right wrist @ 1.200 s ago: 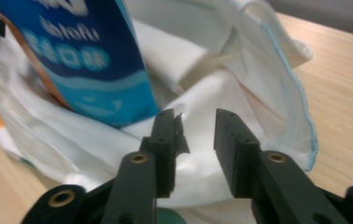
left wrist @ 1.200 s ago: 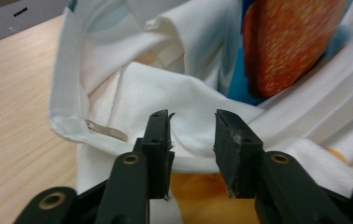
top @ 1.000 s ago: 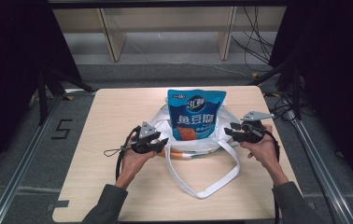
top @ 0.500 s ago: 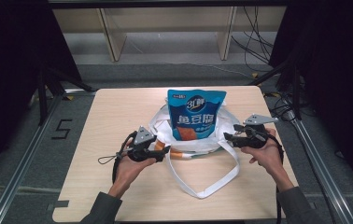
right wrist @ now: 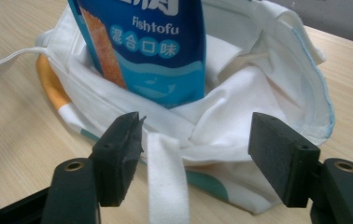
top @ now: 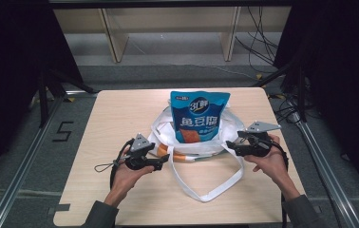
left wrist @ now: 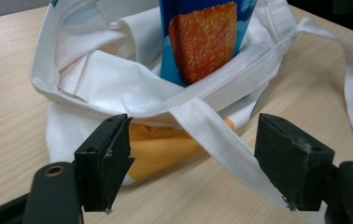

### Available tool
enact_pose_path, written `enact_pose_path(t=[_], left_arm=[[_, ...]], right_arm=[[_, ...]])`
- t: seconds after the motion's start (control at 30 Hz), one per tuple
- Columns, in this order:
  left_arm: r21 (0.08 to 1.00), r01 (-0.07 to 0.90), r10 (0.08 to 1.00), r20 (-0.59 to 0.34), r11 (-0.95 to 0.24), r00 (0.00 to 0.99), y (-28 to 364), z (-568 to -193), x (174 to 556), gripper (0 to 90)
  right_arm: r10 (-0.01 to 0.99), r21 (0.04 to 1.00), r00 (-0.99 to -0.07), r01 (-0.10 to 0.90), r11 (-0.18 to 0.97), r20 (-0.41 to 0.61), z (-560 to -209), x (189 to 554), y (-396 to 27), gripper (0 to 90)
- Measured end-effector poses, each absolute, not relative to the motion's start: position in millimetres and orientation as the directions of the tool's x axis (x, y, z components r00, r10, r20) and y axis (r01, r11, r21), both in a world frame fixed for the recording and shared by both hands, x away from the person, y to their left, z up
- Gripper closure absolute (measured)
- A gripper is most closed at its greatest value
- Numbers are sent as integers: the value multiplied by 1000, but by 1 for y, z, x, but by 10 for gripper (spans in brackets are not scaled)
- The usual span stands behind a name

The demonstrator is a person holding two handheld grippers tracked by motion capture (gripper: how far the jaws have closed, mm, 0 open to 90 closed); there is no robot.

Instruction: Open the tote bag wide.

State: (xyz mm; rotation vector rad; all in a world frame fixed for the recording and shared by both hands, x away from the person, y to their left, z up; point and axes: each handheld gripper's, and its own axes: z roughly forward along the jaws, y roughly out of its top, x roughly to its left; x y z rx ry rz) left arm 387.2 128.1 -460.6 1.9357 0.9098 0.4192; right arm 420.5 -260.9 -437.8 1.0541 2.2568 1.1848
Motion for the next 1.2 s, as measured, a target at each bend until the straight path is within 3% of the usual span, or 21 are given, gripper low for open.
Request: enact_pose_path(t=[0.5, 0.57, 0.67, 0.9, 1.2], left_arm=[[840, 421, 723, -49, -344, 689, 129, -472, 374, 227], [848, 423, 728, -67, -318, 682, 127, -474, 371, 225], [846, 430, 730, -73, -315, 680, 125, -476, 365, 222], [836, 433, 718, -69, -338, 693, 123, -481, 351, 198], [824, 397, 687, -12, -405, 727, 118, -495, 331, 191]], right_arm=[[741, 797, -672, 448, 405, 1, -448, 408, -250, 295], [747, 783, -664, 486, 389, 42, -448, 402, -247, 295], [734, 795, -679, 450, 408, 7, -451, 401, -246, 294], [728, 775, -686, 471, 421, 21, -456, 384, -241, 288], [691, 782, -722, 409, 471, -38, -463, 371, -234, 284]])
